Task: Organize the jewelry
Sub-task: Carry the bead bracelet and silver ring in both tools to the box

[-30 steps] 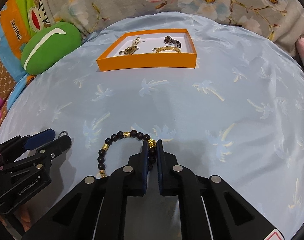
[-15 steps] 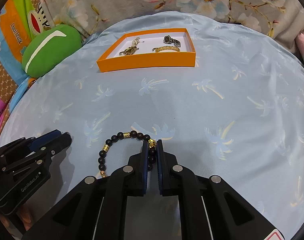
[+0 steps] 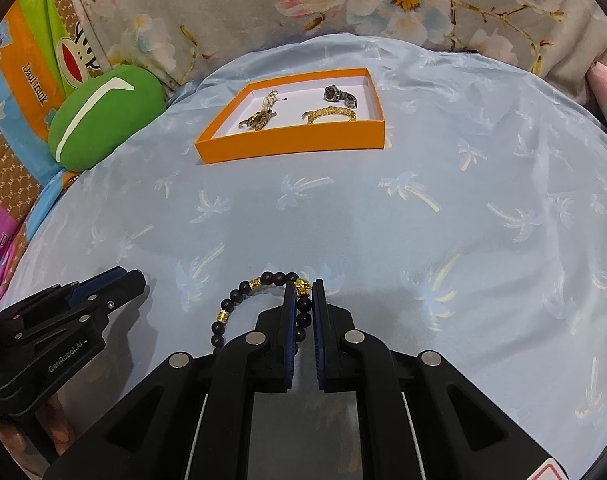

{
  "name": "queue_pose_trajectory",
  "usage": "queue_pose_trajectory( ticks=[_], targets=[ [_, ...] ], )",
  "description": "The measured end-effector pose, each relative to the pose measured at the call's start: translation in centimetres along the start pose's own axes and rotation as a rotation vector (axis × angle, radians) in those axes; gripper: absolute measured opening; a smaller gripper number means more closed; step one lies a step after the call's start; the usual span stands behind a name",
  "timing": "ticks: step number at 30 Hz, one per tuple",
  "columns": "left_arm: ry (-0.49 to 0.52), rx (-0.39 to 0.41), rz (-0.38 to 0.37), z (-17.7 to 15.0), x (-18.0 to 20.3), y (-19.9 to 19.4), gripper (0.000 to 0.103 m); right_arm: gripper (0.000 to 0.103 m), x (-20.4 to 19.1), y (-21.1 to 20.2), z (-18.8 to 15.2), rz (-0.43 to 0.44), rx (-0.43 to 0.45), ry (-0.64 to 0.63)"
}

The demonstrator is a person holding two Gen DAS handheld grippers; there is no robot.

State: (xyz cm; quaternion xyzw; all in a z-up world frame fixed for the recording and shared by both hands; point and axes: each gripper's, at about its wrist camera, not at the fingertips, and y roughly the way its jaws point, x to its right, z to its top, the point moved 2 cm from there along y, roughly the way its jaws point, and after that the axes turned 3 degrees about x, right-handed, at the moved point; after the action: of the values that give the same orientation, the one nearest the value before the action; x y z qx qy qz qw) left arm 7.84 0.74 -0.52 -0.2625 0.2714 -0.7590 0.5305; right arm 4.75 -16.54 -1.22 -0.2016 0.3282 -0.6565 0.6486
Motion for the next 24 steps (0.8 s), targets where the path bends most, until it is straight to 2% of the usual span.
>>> queue_pose_trajectory(
  ticks=[8, 18, 24],
  targets=[
    [0.000, 0.028, 0.001, 3.1, 0.3, 0.7, 0.023, 0.007, 0.9, -0.2, 3.0, -0.017, 0.049, -0.010],
    [0.014, 0.102, 0.009, 10.0, 1.5, 3.0, 0.023, 0.007, 1.4, 1.5, 9.6, -0.022, 0.126, -0.037],
    [0.014, 0.136, 0.001, 14.6, 2.6, 5.8, 0.023, 0.007, 1.1, 3.9, 13.8, 0.005, 0.161, -0.036]
  ],
)
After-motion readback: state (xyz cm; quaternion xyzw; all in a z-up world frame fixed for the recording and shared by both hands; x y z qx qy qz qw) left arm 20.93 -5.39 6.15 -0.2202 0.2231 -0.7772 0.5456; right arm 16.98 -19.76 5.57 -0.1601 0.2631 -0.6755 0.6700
